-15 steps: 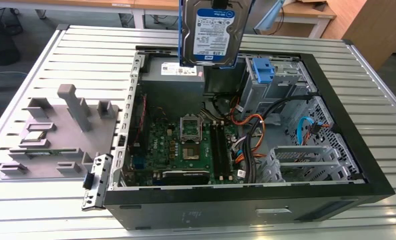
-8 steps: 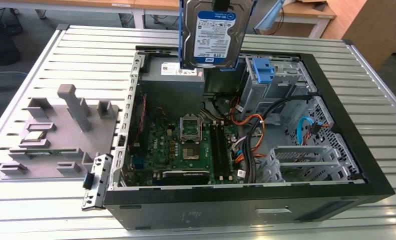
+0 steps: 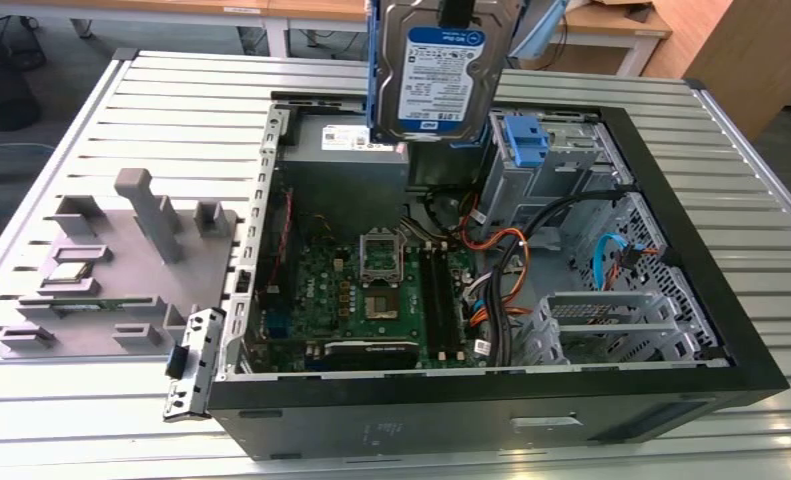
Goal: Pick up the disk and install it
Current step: 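Pick up the disk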
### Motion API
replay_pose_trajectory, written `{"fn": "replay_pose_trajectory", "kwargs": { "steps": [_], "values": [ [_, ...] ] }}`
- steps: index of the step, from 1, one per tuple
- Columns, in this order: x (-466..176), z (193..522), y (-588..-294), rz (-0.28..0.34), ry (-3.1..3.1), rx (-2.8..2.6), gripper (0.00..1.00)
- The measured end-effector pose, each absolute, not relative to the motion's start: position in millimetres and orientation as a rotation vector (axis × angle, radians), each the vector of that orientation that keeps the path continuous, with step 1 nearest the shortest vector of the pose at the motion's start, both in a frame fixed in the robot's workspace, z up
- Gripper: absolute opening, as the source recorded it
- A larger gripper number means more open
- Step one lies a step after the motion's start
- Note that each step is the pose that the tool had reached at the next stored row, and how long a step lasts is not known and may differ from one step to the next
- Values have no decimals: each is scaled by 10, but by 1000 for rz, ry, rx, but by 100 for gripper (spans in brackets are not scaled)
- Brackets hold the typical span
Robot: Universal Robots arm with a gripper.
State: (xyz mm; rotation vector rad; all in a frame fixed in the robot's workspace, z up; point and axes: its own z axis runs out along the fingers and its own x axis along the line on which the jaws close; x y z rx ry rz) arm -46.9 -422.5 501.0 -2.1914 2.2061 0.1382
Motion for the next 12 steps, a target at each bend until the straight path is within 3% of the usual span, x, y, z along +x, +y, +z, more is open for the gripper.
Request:
{"fn": "replay_pose_trajectory", "kwargs": {
  "steps": [12],
  "values": [
    [-325,5010,-4287,92,2232,-2215,35]
  ]
}}
